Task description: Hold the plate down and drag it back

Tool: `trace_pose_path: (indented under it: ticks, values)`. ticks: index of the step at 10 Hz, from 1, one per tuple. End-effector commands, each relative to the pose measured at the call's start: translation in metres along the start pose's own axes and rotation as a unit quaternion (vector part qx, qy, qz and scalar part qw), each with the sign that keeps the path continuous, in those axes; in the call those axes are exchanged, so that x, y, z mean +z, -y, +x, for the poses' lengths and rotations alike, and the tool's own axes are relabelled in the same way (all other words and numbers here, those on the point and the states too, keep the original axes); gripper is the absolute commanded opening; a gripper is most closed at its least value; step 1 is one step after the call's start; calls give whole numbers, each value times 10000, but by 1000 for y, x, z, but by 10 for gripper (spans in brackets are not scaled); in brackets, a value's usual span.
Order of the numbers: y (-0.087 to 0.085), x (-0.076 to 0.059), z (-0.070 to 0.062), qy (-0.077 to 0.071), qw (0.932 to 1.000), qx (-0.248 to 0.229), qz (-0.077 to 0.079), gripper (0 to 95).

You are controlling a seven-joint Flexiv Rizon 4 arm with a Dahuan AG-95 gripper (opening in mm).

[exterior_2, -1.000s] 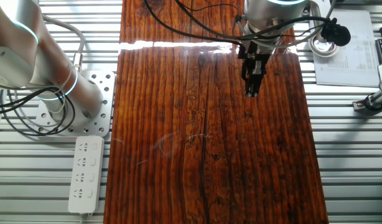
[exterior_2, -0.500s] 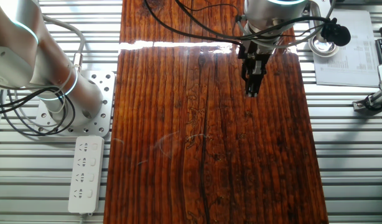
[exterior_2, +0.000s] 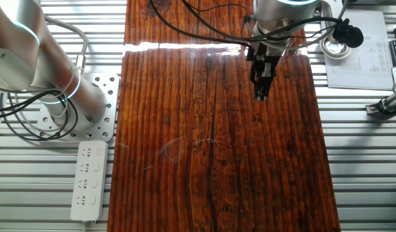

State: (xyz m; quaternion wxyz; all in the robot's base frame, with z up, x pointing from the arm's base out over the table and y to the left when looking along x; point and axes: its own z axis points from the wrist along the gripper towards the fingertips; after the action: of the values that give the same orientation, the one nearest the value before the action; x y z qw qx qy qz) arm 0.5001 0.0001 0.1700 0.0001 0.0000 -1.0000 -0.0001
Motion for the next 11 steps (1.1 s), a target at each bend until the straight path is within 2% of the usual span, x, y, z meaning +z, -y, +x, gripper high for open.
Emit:
trace_pose_path:
  ticks: [1, 3, 11]
  values:
    - [0, 0, 0, 126, 9997, -227, -50, 0]
    - [0, 0, 0, 113, 9997, -227, -5, 0]
    - [0, 0, 0, 106, 9997, -215, 3, 0]
